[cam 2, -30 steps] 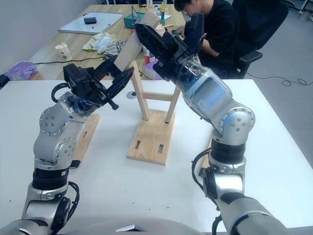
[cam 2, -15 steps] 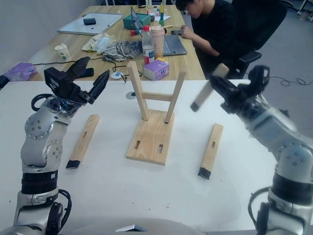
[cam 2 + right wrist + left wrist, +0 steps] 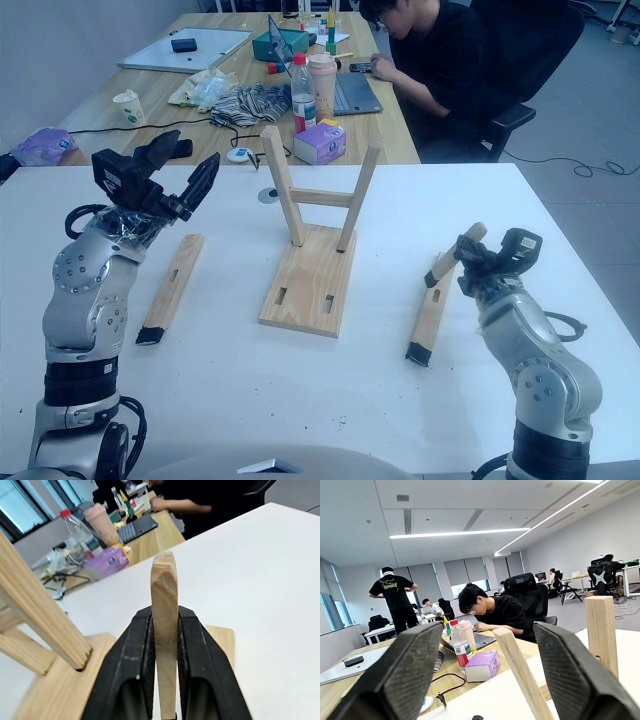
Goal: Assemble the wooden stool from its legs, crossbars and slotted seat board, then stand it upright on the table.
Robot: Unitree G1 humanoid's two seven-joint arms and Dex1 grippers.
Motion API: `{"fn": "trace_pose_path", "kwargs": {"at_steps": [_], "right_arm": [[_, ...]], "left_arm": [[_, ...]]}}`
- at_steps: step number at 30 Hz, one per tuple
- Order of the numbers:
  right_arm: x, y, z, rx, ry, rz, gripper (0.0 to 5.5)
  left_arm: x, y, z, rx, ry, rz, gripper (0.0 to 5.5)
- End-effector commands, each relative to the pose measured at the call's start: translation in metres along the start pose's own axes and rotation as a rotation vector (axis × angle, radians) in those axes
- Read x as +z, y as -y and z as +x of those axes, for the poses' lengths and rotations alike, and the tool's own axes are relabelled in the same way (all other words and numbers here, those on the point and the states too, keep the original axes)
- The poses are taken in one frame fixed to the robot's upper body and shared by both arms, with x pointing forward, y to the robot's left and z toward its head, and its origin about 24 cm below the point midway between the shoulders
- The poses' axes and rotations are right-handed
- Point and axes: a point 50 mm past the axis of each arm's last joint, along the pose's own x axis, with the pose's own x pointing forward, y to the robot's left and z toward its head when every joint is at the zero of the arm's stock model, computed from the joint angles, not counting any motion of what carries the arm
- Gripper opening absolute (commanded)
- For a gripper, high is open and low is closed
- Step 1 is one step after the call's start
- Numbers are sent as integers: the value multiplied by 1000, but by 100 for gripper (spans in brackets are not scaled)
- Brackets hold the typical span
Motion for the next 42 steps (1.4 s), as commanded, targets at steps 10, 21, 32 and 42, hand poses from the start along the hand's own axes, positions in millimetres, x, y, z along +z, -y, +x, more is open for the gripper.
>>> {"fn": "trace_pose_path", "kwargs": {"at_steps": [10,21,32,42], "right_arm": [[-5,9,-3,-110,15,-17,40],[-29,17,-6,-159,-100,-19,40],[-58,36,3,-377,-198,-41,40],[-93,45,-3,-251,-114,-262,40]], "left_arm": [[-3,-2,-1,14,-22,-21,329],[-4,-2,-2,17,-31,-31,329],[-9,-1,-4,31,-48,-39,329],[-9,-1,1,5,-54,-46,329]]}}
